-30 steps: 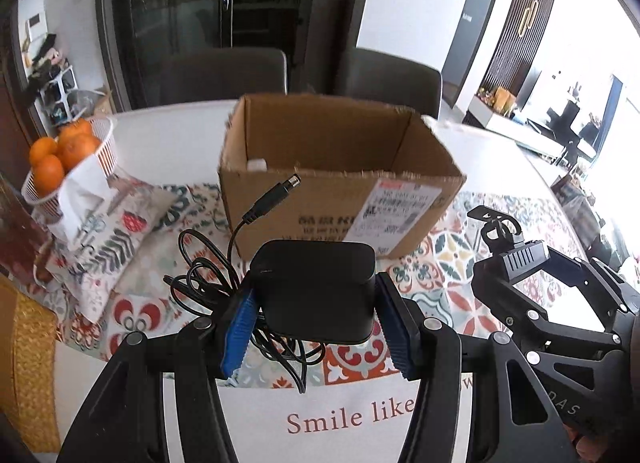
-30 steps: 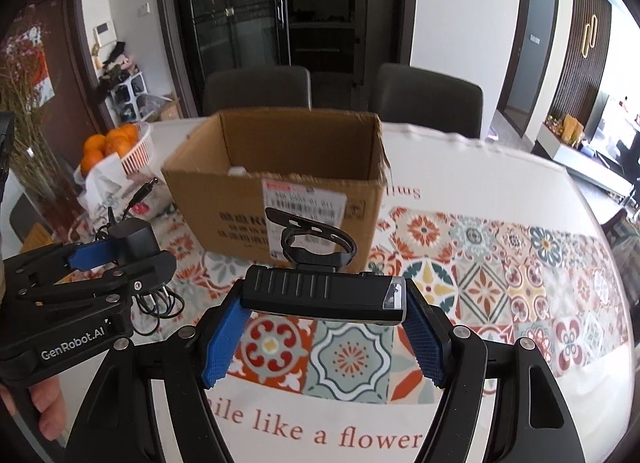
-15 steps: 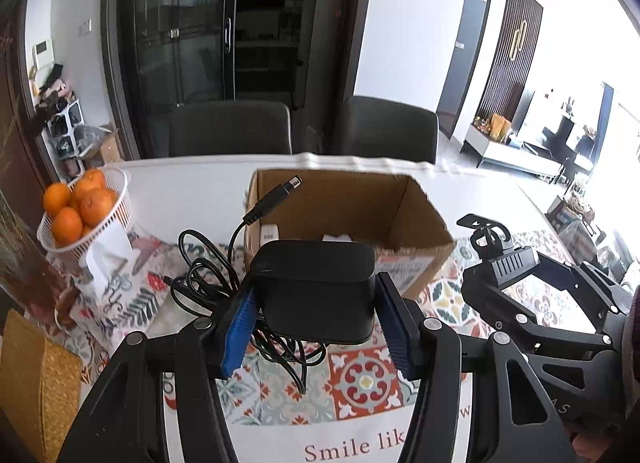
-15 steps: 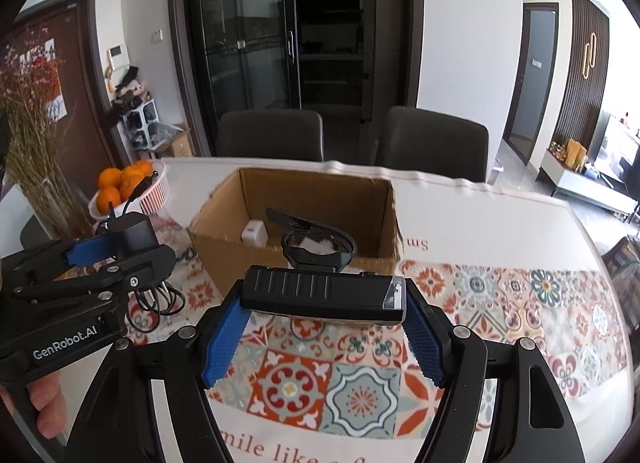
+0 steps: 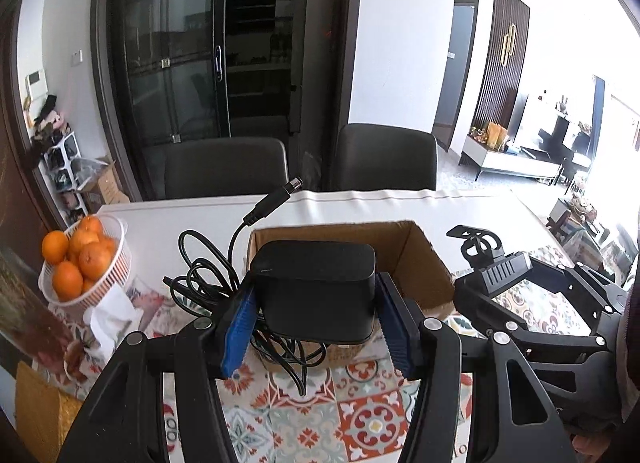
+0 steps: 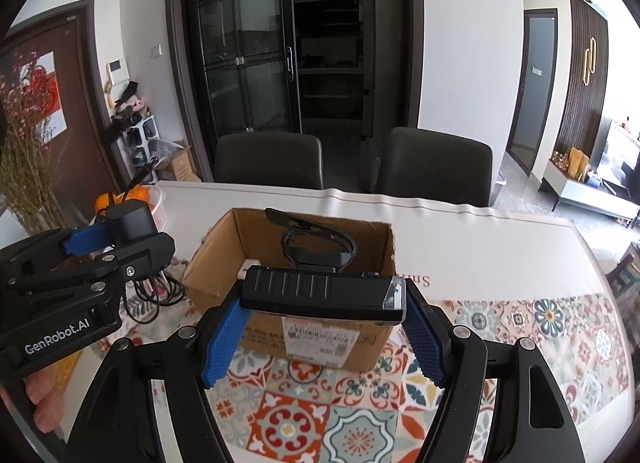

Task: Organize rigid objects
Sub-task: 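Carry the black adapter and power bank in both grippers over the box, then open both grippers to drop the adapter and power bank into the box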

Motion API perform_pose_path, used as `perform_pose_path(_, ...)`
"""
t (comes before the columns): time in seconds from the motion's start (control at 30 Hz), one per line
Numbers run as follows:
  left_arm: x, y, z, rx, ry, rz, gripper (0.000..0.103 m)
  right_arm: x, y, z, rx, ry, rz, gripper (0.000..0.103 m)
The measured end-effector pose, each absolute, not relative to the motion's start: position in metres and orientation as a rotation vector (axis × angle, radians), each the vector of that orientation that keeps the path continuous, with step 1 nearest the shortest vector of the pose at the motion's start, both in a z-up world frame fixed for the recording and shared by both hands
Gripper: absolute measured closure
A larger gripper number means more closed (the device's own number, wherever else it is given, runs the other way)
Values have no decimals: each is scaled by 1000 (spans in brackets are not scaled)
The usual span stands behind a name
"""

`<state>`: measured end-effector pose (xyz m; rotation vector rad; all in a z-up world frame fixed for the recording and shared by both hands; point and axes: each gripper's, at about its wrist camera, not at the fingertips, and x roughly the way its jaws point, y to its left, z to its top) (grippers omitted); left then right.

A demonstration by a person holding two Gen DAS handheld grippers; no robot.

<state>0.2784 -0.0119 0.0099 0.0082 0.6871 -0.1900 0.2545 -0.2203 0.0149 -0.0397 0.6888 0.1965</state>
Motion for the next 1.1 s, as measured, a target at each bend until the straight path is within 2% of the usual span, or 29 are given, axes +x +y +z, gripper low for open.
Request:
perform_pose_path(0.43,335,-15,3,9,741,-224,47,310,-217,9,-54,727,196,30)
perform_pose_path(1.1,393,-23,-70,22,969,-224,47,364,-207,-49,-106,904,184,30)
